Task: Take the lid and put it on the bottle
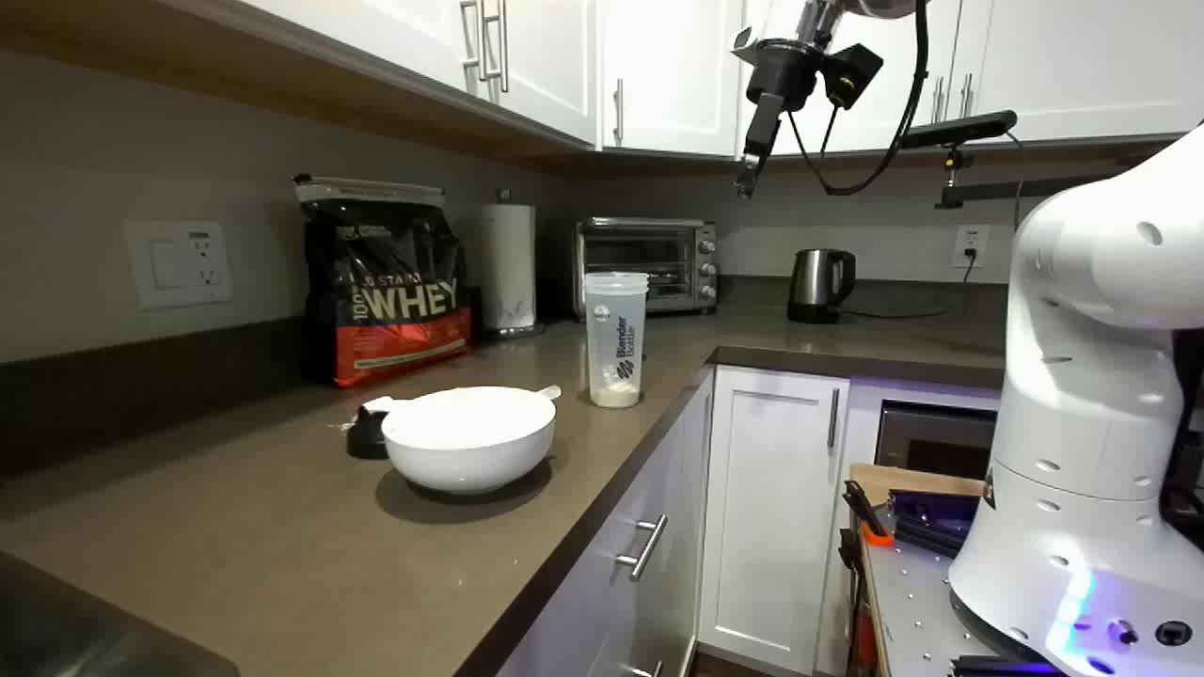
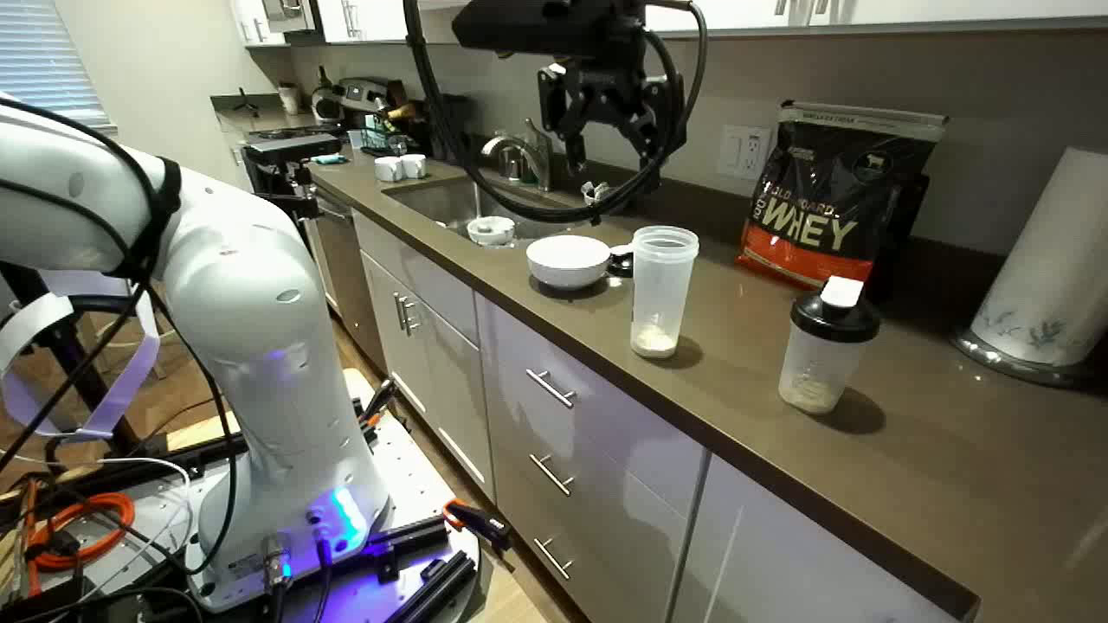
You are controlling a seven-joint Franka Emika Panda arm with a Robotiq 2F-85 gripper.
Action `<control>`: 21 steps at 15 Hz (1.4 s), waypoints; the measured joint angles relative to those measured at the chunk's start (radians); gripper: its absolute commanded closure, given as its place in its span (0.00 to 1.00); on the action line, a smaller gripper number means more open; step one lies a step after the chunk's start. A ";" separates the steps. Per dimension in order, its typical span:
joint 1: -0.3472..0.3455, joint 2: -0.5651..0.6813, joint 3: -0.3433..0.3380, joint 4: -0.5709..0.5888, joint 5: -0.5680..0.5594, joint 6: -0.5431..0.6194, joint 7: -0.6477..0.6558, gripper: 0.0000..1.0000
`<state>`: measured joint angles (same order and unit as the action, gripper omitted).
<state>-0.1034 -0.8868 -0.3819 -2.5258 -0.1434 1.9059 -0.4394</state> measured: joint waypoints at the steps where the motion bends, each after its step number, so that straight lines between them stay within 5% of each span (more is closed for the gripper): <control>1: 0.000 0.000 0.000 0.000 0.000 0.000 0.000 0.00; 21: 0.047 0.038 0.019 0.000 0.005 0.022 0.001 0.00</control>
<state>-0.0560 -0.8485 -0.3627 -2.5255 -0.1381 1.9282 -0.4380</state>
